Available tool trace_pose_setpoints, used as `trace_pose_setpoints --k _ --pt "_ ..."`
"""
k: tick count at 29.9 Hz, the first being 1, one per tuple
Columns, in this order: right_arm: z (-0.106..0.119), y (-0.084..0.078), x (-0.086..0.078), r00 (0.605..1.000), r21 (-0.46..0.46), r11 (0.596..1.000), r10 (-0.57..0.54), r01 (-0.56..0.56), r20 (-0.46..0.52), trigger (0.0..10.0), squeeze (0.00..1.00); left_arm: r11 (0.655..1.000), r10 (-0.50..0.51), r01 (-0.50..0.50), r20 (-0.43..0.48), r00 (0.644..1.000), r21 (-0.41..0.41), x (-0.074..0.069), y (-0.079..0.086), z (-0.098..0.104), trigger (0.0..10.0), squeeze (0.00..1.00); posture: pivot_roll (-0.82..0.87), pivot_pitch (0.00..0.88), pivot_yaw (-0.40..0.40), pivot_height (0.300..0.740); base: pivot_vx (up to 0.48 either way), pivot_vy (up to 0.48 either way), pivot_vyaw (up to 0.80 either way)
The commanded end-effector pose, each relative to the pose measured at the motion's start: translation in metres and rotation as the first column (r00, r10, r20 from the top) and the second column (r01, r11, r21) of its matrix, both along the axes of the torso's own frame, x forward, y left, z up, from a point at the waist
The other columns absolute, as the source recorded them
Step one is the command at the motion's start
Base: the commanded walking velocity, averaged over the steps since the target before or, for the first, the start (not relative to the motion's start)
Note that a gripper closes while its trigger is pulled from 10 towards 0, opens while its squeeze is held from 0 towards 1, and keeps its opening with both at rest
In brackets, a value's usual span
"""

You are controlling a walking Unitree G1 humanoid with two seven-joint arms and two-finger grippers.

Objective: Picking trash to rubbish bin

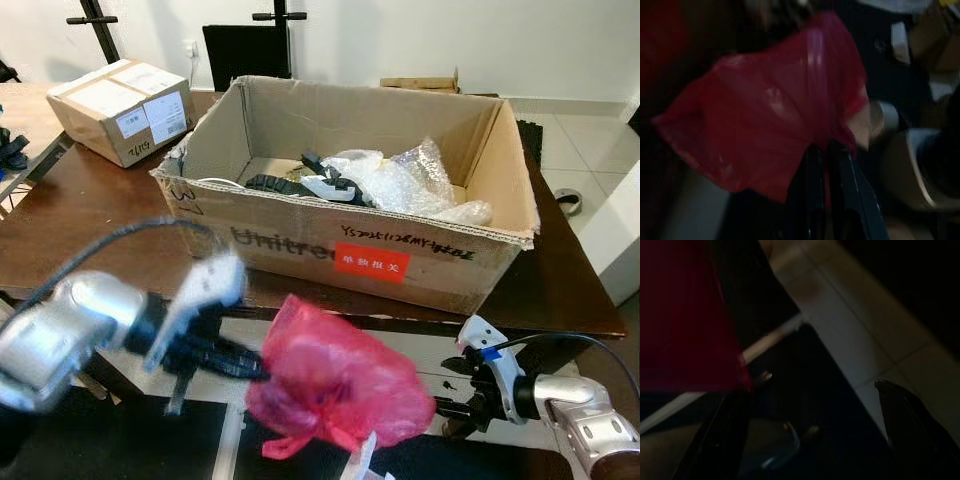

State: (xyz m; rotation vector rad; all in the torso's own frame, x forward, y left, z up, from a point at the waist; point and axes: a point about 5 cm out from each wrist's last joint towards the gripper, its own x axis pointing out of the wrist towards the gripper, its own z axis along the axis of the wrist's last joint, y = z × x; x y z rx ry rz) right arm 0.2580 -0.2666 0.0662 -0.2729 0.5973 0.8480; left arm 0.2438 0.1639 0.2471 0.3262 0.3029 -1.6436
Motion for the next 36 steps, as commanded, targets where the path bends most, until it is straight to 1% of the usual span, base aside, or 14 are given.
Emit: trace_pose_setpoints --k 1,3,4,11,17,20,21,24,25,26,28,33,35,36 --pt "-0.013 -0.018 -0.015 0.993 -0.054 0.996 -0.076 0.072 -0.088 10.0 0.00 0.998 -0.026 0.028 0.037 0.999 -0.055 -0.004 0.008 0.020 10.0 0.00 -0.06 0.109 0.053 0.740 0.000 0.000 0.00" --pt "-0.012 -0.015 -0.013 0.994 -0.042 0.997 -0.068 0.065 -0.081 10.0 0.00 0.996 -0.019 0.024 0.060 0.998 -0.085 0.000 0.011 0.029 10.0 0.00 -0.06 0.107 0.054 0.740 0.000 0.000 0.00" --pt "-0.009 -0.009 -0.008 0.997 -0.016 0.998 -0.058 0.057 -0.057 10.0 0.00 0.983 0.045 -0.022 0.121 0.992 -0.183 0.013 0.019 0.051 10.0 0.00 -0.06 0.105 0.054 0.740 0.000 0.000 0.00" --pt "0.006 -0.004 0.005 0.996 0.069 0.994 -0.085 0.084 0.013 10.0 0.00 0.953 0.184 -0.124 0.202 0.962 -0.276 0.033 0.030 0.072 10.0 0.00 -0.06 0.103 0.058 0.740 0.000 0.000 0.00" --pt "0.030 0.005 0.013 0.995 0.192 0.980 -0.068 0.054 0.071 10.0 0.00 0.875 0.297 -0.161 0.243 0.923 -0.456 0.044 0.031 0.094 10.0 0.00 -0.06 0.101 0.059 0.740 0.000 0.000 0.00" --pt "0.049 0.015 0.016 0.995 0.280 0.960 -0.014 -0.016 0.103 10.0 0.00 0.766 0.460 -0.216 0.281 0.842 -0.606 0.060 0.035 0.117 10.0 0.00 -0.06 0.101 0.055 0.740 0.000 0.000 0.00" --pt "0.049 0.015 0.016 0.995 0.280 0.960 -0.014 -0.016 0.103 10.0 0.00 0.766 0.460 -0.216 0.281 0.842 -0.606 0.060 0.035 0.117 10.0 0.00 -0.06 0.101 0.055 0.740 0.000 0.000 0.00" --pt "0.070 0.026 0.018 0.989 0.357 0.929 0.049 -0.097 0.139 10.0 0.00 0.658 0.561 -0.253 0.238 0.793 -0.709 0.071 0.039 0.132 10.0 0.00 -0.06 0.102 0.053 0.740 0.000 0.000 0.00" --pt "0.070 0.026 0.018 0.989 0.357 0.929 0.049 -0.097 0.139 10.0 0.00 0.658 0.561 -0.253 0.238 0.793 -0.709 0.071 0.039 0.132 10.0 0.00 -0.06 0.102 0.053 0.740 0.000 0.000 0.00" --pt "0.088 0.035 0.016 0.978 0.391 0.902 0.124 -0.181 0.168 10.0 0.00 0.563 0.623 -0.273 0.185 0.760 -0.780 0.078 0.043 0.143 10.0 0.00 -0.06 0.102 0.052 0.740 0.000 0.000 0.00" --pt "0.095 0.039 0.014 0.970 0.387 0.894 0.170 -0.225 0.173 10.0 0.00 0.518 0.636 -0.271 0.153 0.757 -0.811 0.080 0.045 0.148 10.0 0.00 -0.06 0.102 0.050 0.740 0.000 0.000 0.00" --pt "0.099 0.046 0.009 0.961 0.382 0.885 0.213 -0.265 0.174 10.0 0.00 0.508 0.682 -0.328 0.140 0.717 -0.796 0.088 0.047 0.144 10.0 0.00 -0.06 0.101 0.050 0.740 0.000 0.000 0.00" --pt "0.106 0.053 0.007 0.953 0.400 0.868 0.233 -0.295 0.195 10.0 0.00 0.521 0.780 -0.454 0.186 0.597 -0.723 0.103 0.050 0.131 10.0 0.00 -0.06 0.102 0.049 0.740 0.000 0.000 0.00" --pt "0.106 0.053 0.007 0.953 0.400 0.868 0.233 -0.295 0.195 10.0 0.00 0.521 0.780 -0.454 0.186 0.597 -0.723 0.103 0.050 0.131 10.0 0.00 -0.06 0.102 0.049 0.740 0.000 0.000 0.00"
